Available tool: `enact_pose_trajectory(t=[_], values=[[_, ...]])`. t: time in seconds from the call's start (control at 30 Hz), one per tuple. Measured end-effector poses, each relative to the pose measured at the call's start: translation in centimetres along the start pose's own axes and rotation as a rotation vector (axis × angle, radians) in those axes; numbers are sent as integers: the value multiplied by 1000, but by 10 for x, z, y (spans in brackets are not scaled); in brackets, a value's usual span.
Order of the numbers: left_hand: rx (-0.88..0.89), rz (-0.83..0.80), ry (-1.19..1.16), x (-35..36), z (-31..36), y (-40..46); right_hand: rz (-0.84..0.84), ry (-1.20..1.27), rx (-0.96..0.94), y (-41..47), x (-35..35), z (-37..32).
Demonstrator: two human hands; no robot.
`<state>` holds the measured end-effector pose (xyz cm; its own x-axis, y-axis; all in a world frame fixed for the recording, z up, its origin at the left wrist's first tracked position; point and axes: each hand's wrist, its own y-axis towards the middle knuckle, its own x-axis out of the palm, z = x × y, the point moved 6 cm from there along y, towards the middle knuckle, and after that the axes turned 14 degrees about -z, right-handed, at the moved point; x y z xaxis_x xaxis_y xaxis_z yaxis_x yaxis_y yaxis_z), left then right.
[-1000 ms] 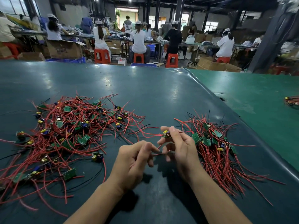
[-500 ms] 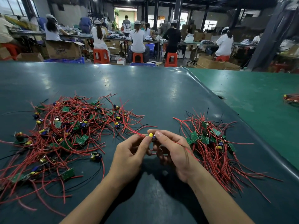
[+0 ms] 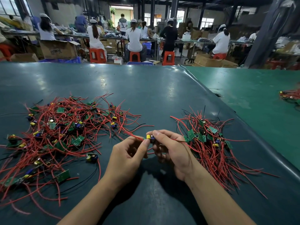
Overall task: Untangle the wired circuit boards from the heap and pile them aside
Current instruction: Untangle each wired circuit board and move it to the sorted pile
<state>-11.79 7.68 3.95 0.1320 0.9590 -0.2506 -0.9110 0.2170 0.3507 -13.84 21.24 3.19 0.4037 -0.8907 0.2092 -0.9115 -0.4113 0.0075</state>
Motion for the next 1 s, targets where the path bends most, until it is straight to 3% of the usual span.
enact_pose_trajectory(t=[0.13,0.27,0.47,0.77,0.9,1.0], values=[[-9,-88,136,7,-4,-1,23,-2,-25,0,-3,-4],[-42,-67,125,3,-6,1,19,20,-20,-1,-1,-4],[-50,-19,-236,2,-1,1,-7,-12,-33,-1,3,-6],[-64,54,-338,-3,-4,5,-43,205,67,0,3,1],[-120,152,-426,-11,-9,4,-90,298,-5,0,7,0],[-160,165,-454,-14,-12,5,-109,225,-57,-1,9,-3]])
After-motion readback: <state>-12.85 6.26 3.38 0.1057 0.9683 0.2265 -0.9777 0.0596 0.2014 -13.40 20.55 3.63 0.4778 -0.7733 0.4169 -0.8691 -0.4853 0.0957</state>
